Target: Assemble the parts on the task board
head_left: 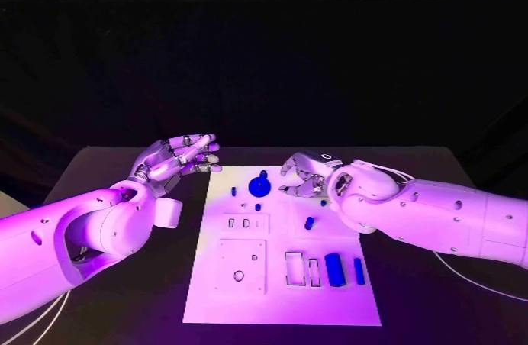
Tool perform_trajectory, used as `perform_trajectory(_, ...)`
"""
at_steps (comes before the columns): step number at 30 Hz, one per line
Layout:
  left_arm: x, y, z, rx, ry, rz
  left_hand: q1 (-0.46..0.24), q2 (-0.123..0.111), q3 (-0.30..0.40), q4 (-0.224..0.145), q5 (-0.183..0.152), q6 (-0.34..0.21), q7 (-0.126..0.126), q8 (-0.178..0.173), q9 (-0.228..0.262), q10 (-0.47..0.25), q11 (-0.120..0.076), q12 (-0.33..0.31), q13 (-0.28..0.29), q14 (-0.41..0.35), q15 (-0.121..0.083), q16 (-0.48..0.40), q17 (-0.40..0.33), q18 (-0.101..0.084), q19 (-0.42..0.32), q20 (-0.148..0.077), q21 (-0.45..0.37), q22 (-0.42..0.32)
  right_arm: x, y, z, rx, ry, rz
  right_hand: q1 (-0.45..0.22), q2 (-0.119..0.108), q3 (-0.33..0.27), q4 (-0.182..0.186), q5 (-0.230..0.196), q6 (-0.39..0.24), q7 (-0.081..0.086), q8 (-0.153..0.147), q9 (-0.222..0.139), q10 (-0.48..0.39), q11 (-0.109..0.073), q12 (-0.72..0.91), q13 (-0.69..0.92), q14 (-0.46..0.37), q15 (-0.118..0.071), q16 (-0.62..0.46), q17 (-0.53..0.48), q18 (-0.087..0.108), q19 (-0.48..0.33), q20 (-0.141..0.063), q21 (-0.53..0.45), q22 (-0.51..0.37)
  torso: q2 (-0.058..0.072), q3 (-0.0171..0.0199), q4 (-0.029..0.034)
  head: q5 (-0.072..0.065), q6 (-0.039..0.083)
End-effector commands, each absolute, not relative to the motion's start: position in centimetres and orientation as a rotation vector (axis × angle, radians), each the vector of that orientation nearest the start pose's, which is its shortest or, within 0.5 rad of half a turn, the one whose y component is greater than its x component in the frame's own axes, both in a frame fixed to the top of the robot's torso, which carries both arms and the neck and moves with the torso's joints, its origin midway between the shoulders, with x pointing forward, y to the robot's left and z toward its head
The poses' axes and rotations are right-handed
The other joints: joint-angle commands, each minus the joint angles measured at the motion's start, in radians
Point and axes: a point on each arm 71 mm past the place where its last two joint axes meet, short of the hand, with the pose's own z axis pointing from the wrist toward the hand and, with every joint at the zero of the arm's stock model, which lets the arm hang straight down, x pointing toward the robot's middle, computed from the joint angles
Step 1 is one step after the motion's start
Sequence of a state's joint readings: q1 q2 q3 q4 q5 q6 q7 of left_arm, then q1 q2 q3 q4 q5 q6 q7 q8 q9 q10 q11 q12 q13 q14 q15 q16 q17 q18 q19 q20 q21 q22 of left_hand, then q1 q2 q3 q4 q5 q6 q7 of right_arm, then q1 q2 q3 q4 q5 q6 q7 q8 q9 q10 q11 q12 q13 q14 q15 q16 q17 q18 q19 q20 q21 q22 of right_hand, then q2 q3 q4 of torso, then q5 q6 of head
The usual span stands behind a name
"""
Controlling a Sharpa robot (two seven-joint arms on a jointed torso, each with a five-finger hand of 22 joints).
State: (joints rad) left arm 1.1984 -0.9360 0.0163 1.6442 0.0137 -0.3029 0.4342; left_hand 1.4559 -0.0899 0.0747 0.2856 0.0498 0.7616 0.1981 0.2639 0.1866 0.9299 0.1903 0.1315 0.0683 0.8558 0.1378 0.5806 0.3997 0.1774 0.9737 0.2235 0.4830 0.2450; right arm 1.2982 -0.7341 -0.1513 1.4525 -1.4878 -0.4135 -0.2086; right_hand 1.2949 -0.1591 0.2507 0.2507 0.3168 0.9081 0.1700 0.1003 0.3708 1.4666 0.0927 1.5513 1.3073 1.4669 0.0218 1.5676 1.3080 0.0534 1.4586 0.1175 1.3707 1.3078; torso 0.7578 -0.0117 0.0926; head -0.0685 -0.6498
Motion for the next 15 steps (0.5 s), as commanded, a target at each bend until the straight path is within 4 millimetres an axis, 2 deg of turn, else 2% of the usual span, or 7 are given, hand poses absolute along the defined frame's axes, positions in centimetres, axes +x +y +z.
perform_trajectory(1,47.3,21.9,-14.5,-1.078,1.329,-1.663,0.002,0.004,-0.007,0.000,0.000,-0.007,0.048,-0.003,-0.002,-0.004,0.002,-0.003,-0.001,-0.006,-0.003,0.003,0.001,-0.001,-0.007,-0.003,0.001,0.001,50.0,-19.0,-16.6,-0.074,1.592,0.674,0.019,-0.006,0.016,-0.006,-0.035,0.003,0.001,0.000,0.000,0.077,-0.005,-0.005,0.233,0.099,-0.009,-0.002,0.242,0.002,-0.007,-0.001,-0.008,0.079,-0.003,0.0012,-0.0086,-0.002,0.005)
perform_trajectory(3,47.3,22.0,-14.5,-1.078,1.328,-1.663,0.002,0.004,-0.007,0.000,0.000,-0.008,0.048,-0.003,-0.002,-0.004,0.002,-0.003,-0.001,-0.007,-0.002,0.004,0.001,-0.001,-0.007,-0.003,0.002,0.001,50.0,-20.7,-16.3,-0.036,1.618,0.683,0.029,-0.015,0.022,-0.011,-0.066,0.000,0.002,-0.002,0.000,0.075,-0.004,-0.006,0.232,0.100,-0.008,-0.001,0.245,0.001,-0.006,0.000,-0.007,0.081,-0.005,0.0027,-0.0132,-0.003,0.008)
perform_trajectory(6,47.3,22.0,-14.5,-1.078,1.328,-1.663,0.002,0.005,-0.008,0.000,0.000,-0.008,0.048,-0.003,-0.002,-0.005,0.002,-0.003,-0.001,-0.009,-0.002,0.006,0.002,-0.001,-0.009,-0.003,0.004,0.003,50.0,-23.3,-16.1,0.010,1.640,0.691,0.045,-0.021,0.030,-0.022,-0.074,-0.001,0.003,-0.003,0.000,0.075,-0.004,-0.007,0.231,0.100,-0.007,-0.001,0.245,0.001,-0.007,0.000,-0.008,0.081,-0.007,0.0050,-0.0196,-0.006,0.011)
perform_trajectory(8,47.4,22.0,-14.5,-1.077,1.328,-1.665,0.002,0.005,-0.008,0.000,0.000,-0.008,0.048,-0.003,-0.002,-0.005,0.002,-0.003,-0.001,-0.009,-0.002,0.006,0.002,-0.001,-0.009,-0.003,0.004,0.003,50.1,-24.9,-16.1,0.031,1.648,0.689,0.072,-0.034,0.038,-0.042,-0.076,-0.001,0.003,-0.002,0.000,0.073,-0.003,-0.008,0.230,0.097,-0.007,-0.004,0.231,0.005,-0.014,0.000,-0.022,0.071,-0.007,0.0070,-0.0224,-0.008,0.012)
perform_trajectory(10,47.4,22.0,-14.5,-1.077,1.329,-1.666,0.002,0.005,-0.008,0.000,0.000,-0.008,0.048,-0.003,-0.002,-0.005,0.002,-0.003,-0.001,-0.009,-0.002,0.006,0.002,-0.001,-0.009,-0.003,0.004,0.003,50.1,-26.5,-16.0,0.049,1.653,0.681,0.088,-0.045,0.041,-0.055,-0.075,0.001,0.003,-0.002,0.000,0.075,-0.003,-0.006,0.232,0.096,-0.007,-0.005,0.229,0.005,-0.016,0.000,-0.025,0.070,-0.007,0.0091,-0.0243,-0.010,0.011)
perform_trajectory(15,47.4,21.9,-14.5,-1.077,1.330,-1.668,0.002,0.005,-0.008,0.000,0.000,-0.008,0.048,-0.003,-0.002,-0.005,0.002,-0.003,-0.001,-0.009,-0.002,0.006,0.002,-0.001,-0.009,-0.003,0.004,0.003,50.1,-29.3,-16.1,0.075,1.661,0.654,0.100,-0.055,0.043,-0.067,-0.074,0.001,0.002,-0.002,0.001,0.080,-0.004,-0.002,0.237,0.098,-0.008,-0.003,0.235,0.003,-0.011,-0.001,-0.016,0.078,-0.006,0.0132,-0.0264,-0.013,0.010)
